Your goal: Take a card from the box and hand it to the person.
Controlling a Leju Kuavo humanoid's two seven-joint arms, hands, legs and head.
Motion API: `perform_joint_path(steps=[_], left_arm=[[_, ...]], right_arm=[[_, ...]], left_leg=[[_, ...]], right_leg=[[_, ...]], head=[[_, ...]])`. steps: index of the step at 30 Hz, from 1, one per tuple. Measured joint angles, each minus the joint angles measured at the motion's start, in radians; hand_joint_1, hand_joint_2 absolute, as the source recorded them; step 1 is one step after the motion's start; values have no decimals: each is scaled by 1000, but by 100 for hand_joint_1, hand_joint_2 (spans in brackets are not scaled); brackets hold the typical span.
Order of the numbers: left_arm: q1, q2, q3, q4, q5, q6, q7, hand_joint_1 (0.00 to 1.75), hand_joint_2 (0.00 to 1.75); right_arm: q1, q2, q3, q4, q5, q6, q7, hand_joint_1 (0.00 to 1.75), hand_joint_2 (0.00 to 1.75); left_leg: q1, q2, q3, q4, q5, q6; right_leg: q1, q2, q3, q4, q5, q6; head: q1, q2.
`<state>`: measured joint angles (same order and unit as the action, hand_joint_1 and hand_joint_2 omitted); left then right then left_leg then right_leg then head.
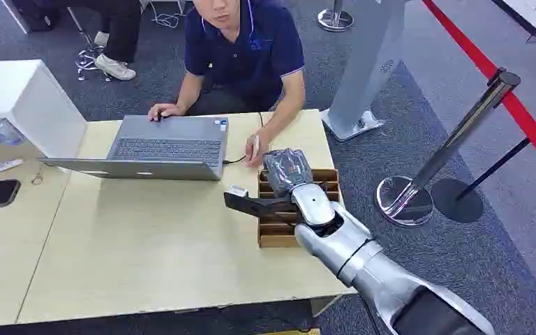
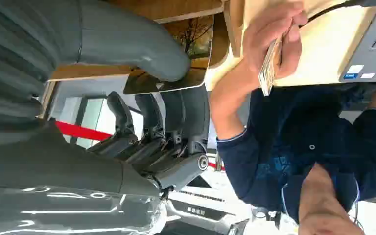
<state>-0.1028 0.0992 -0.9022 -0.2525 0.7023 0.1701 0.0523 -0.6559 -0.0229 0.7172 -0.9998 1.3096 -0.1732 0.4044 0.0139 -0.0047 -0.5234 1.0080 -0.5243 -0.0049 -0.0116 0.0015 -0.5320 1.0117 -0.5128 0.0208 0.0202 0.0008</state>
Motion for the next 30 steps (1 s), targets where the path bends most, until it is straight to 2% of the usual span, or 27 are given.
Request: perform_joint_path(steps=[1,2,7,12,15,22,26,30], left_arm=[[0,0,0,0,0,0,0,0,175],[0,0,0,0,0,0,0,0,175],[0,0,0,0,7,1,0,0,175],[0,0,0,0,19,2,3,0,175],[2,1,0,0,35,5,13,0,175],[2,7,0,0,48,6,20,0,175],[3,10,0,0,48,6,20,0,175],[1,10,0,0,47,5,16,0,175]], right_arm=[[0,0,0,0,0,-2,0,155,175],[0,0,0,0,1,-4,0,175,175],[4,-1,0,-15,20,-43,-9,175,175],[15,-6,-1,-98,34,-49,-14,175,175],[36,-25,-4,-240,8,-8,-28,175,175],[44,-77,-5,-517,-20,79,-15,175,175],[42,-105,-5,-638,-19,93,-8,175,175],[42,-122,-5,-689,-23,87,-7,175,175]], left_leg=[[0,0,0,0,0,0],[0,0,0,0,0,0],[0,0,0,0,0,0],[0,0,0,0,0,0],[0,1,0,0,0,0],[0,1,0,0,0,0],[0,1,0,0,0,0],[0,1,0,0,0,0]], right_leg=[[0,0,0,0,0,0],[0,0,0,0,0,0],[0,0,0,0,0,0],[0,1,0,0,0,0],[0,1,0,0,0,0],[0,1,0,0,0,0],[0,1,0,0,0,0],[0,1,0,0,0,0]], head=[[0,0],[0,0],[0,0],[0,0],[0,0],[0,0],[0,0],[0,0]])
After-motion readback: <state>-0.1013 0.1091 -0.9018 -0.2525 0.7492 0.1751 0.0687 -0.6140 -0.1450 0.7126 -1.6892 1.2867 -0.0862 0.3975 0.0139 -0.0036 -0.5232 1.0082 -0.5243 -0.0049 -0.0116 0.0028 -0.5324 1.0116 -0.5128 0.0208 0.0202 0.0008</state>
